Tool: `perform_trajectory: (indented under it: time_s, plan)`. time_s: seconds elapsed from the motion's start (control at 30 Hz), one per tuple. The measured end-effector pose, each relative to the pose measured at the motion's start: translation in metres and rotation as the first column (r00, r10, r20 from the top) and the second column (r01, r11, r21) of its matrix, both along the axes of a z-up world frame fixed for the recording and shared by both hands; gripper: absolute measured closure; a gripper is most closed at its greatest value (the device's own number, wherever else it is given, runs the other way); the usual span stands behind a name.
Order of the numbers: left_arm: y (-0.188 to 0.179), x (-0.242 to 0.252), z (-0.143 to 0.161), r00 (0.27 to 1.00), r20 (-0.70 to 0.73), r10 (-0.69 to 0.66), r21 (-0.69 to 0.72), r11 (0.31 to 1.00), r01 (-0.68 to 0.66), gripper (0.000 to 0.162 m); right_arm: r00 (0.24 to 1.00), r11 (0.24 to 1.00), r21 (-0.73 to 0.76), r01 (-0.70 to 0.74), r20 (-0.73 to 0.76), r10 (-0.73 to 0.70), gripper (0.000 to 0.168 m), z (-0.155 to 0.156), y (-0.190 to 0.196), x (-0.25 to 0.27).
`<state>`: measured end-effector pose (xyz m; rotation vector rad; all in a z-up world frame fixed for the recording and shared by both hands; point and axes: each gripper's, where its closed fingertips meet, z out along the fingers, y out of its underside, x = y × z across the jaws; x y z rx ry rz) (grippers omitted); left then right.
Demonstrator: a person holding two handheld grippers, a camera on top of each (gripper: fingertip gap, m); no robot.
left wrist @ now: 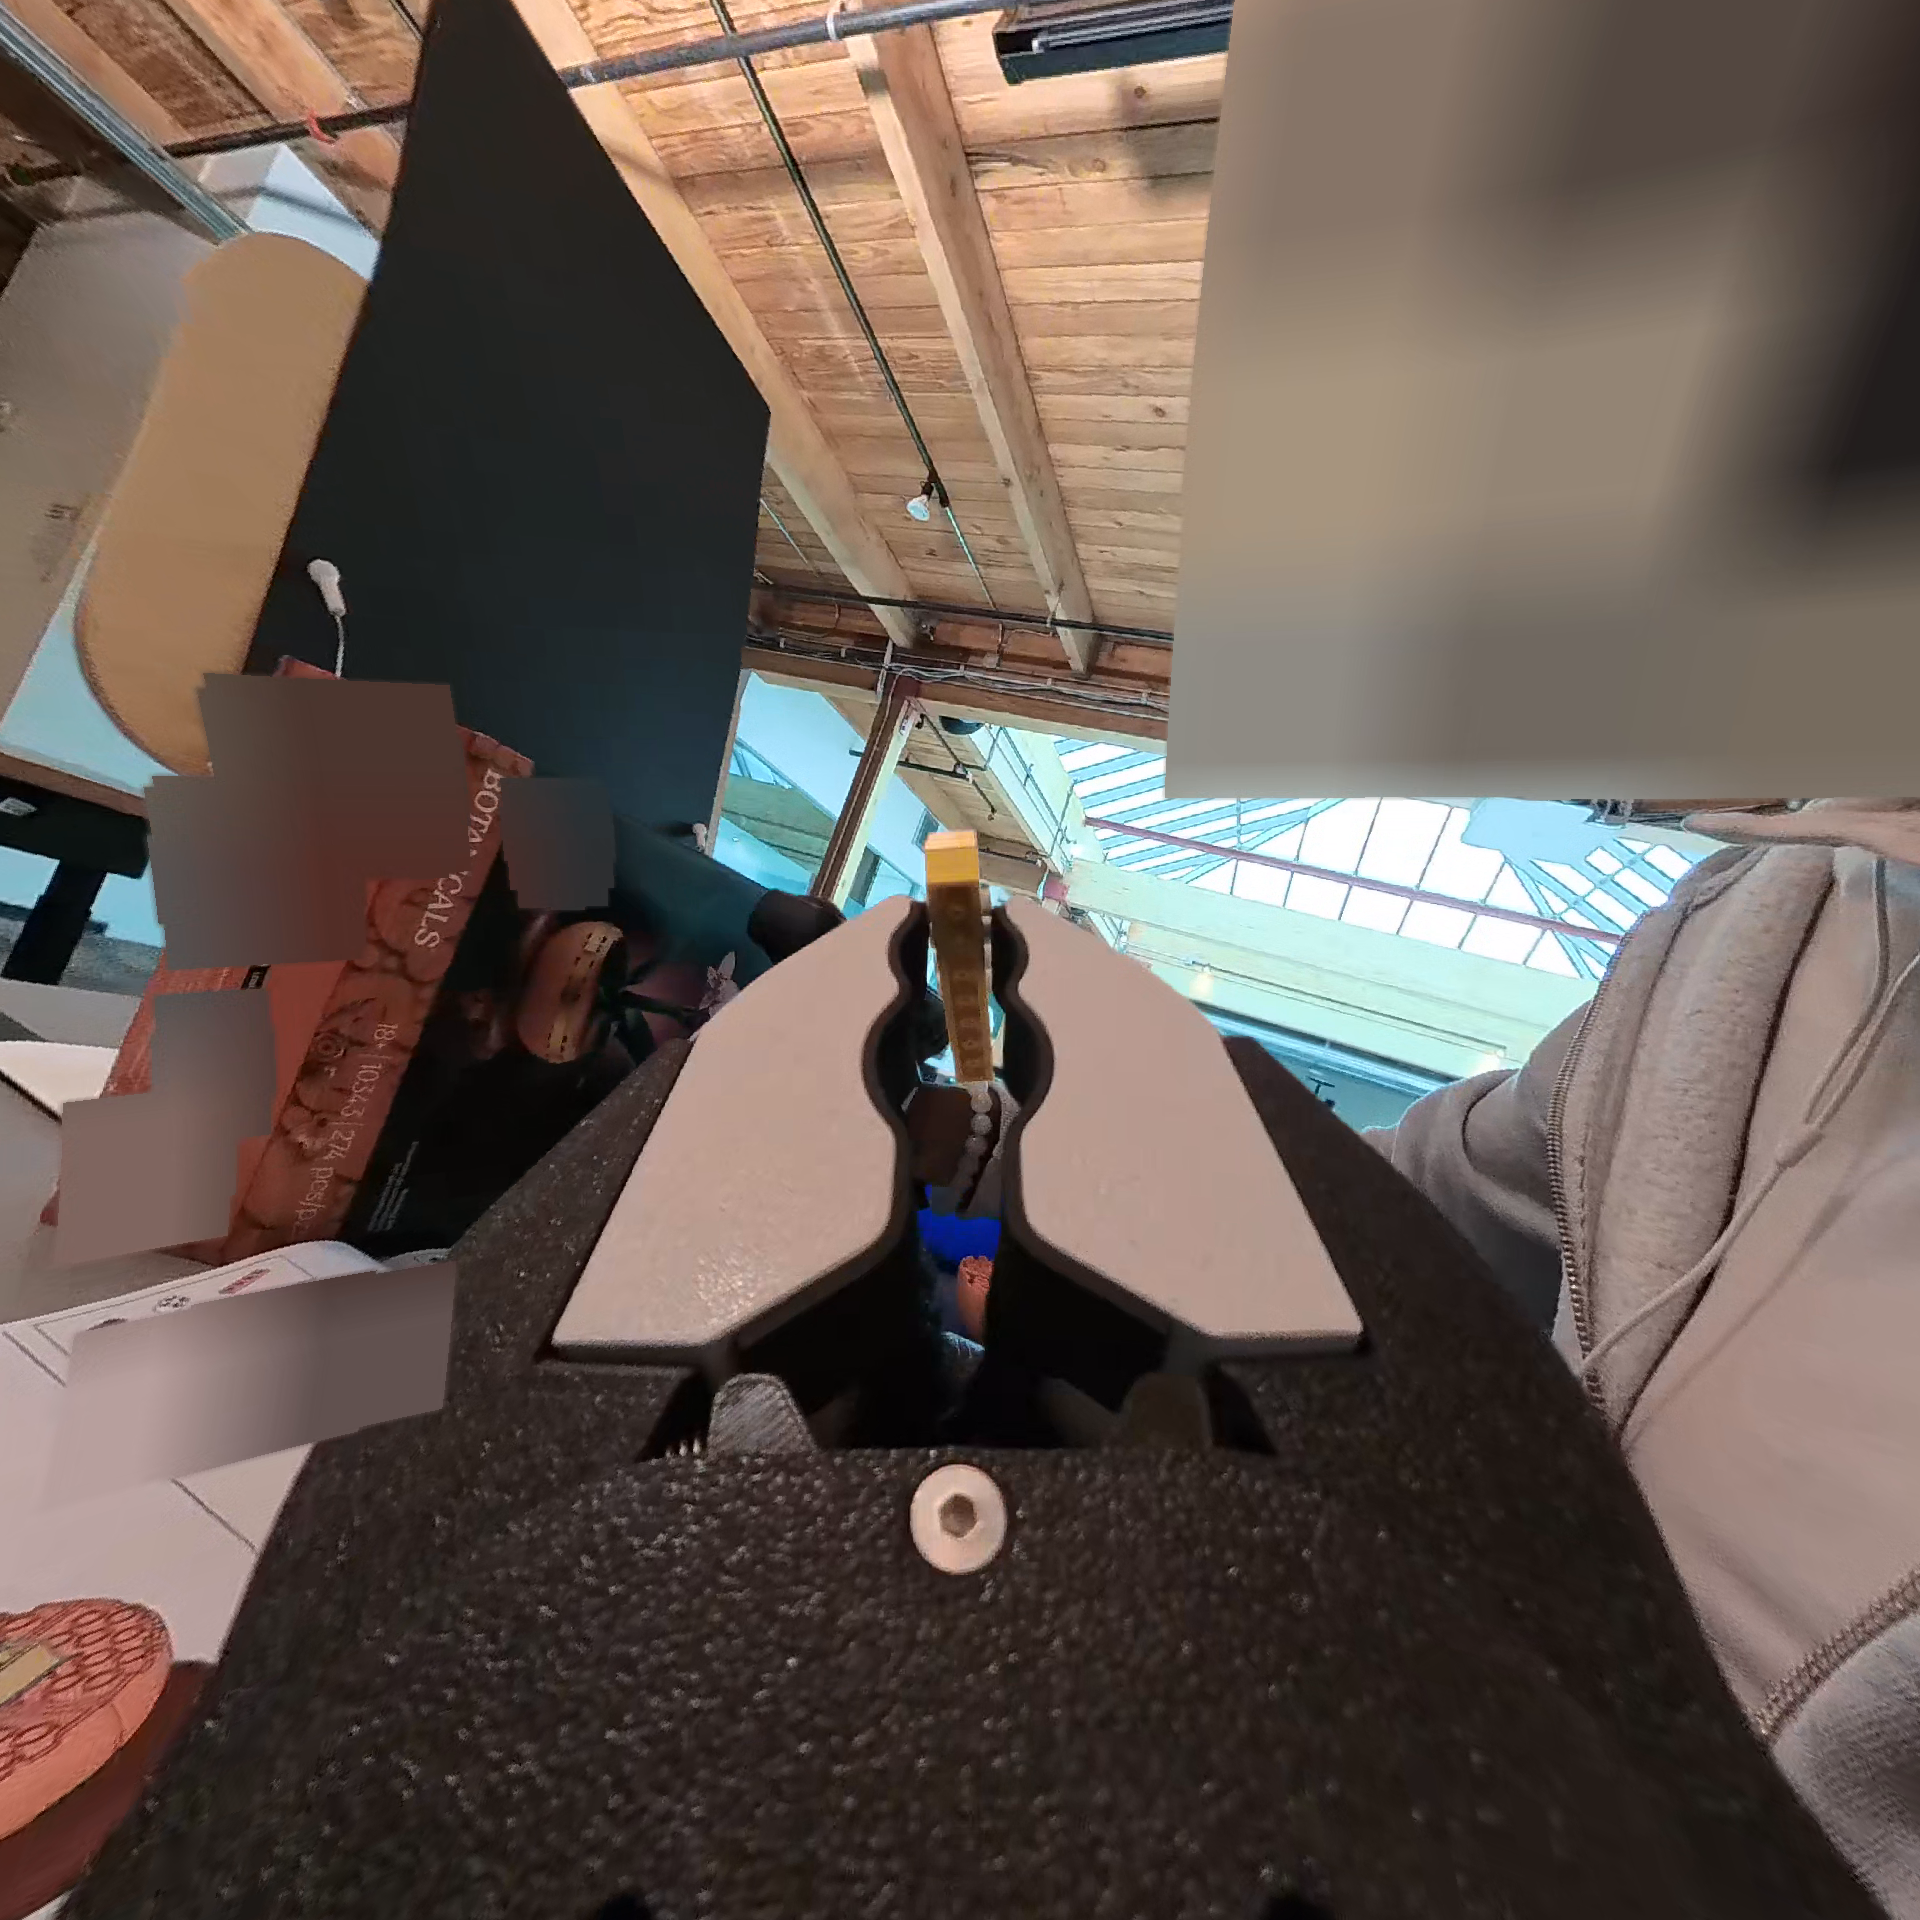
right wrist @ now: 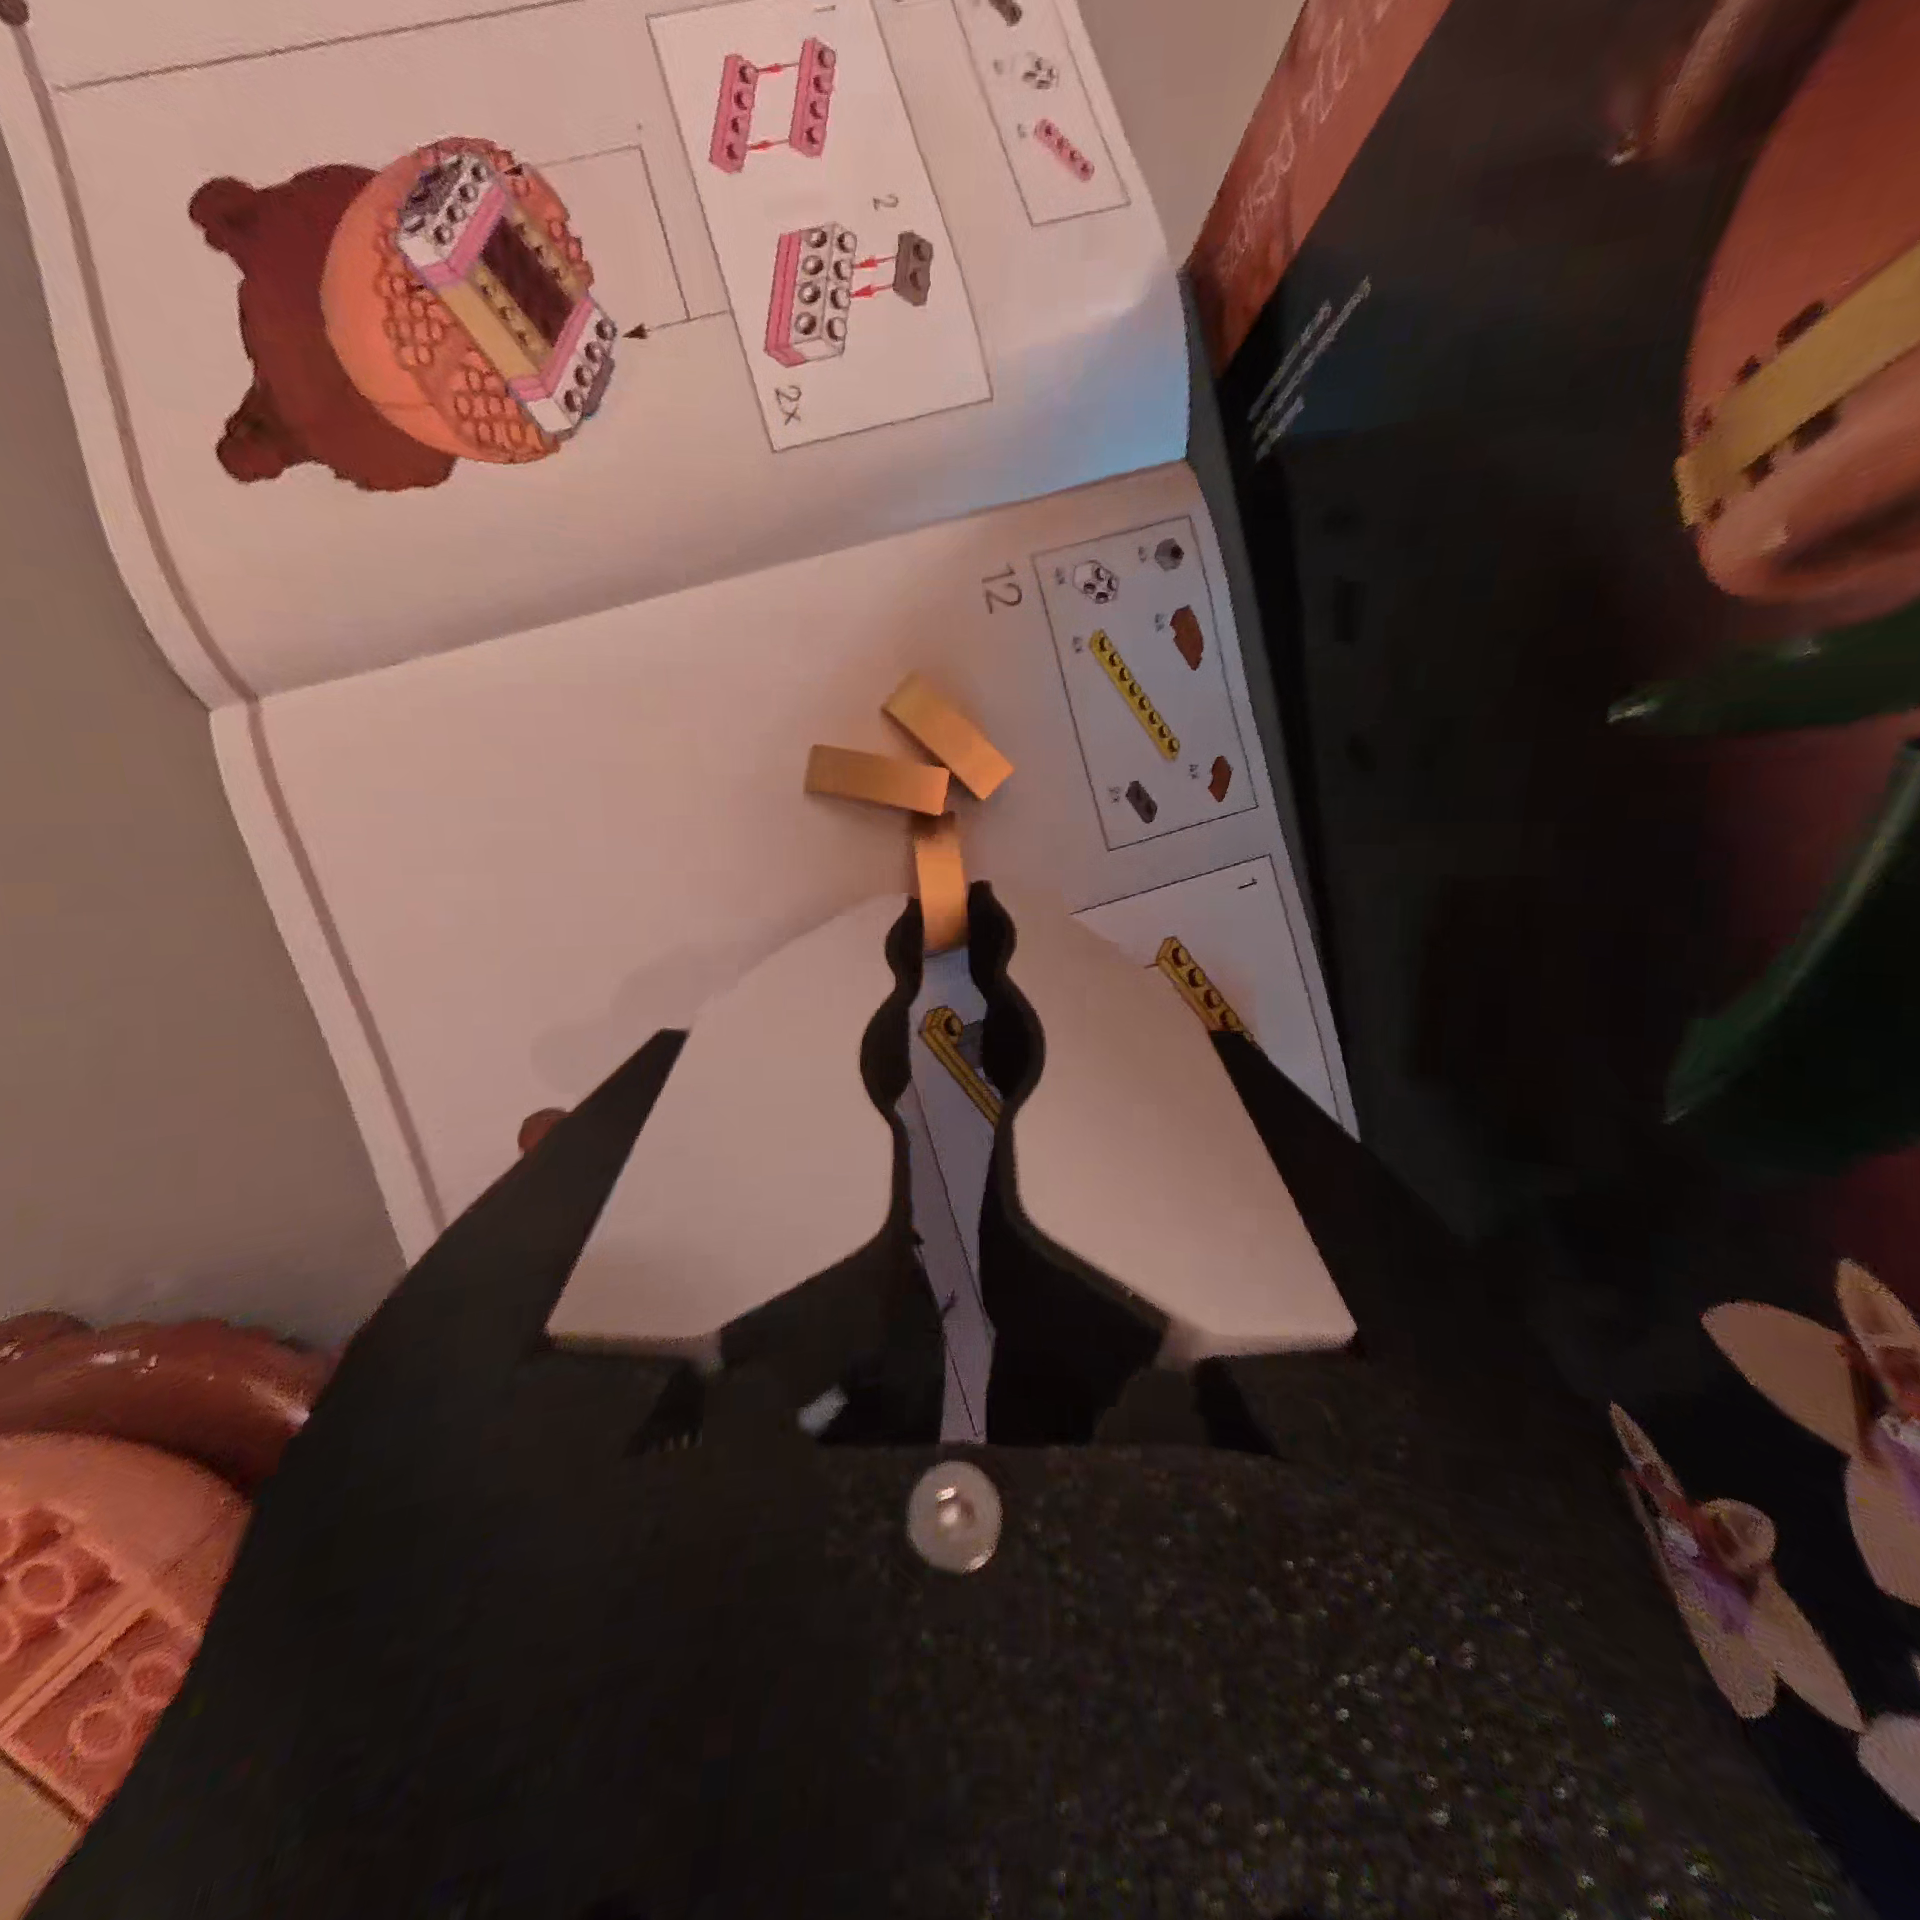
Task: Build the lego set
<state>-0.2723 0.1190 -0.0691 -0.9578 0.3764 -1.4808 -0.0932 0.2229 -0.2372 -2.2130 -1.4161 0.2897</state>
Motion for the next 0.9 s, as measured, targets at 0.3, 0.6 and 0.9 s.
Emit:
perform_trajectory:
  time_s: [0.3,0.6,0.9]
  plan:
    - [0.000,0.001,-0.003,0.999,-0.006,-0.036,-0.002,0.999,0.036,0.151,0.844,0.857,0.108,-0.504,0.271,0.462,0.149,0.013,-0.019,0.004]
    - [-0.008,0.003,-0.003,0.998,-0.054,-0.011,0.071,0.997,0.015,0.151,0.859,0.850,-0.133,0.510,0.033,-0.511,0.144,0.068,-0.049,-0.003]
    - [-0.025,-0.021,0.011,1.000,-0.013,0.024,0.211,0.977,-0.021,0.151,0.587,0.560,-0.224,0.798,0.079,-0.805,0.132,0.028,-0.037,-0.002]
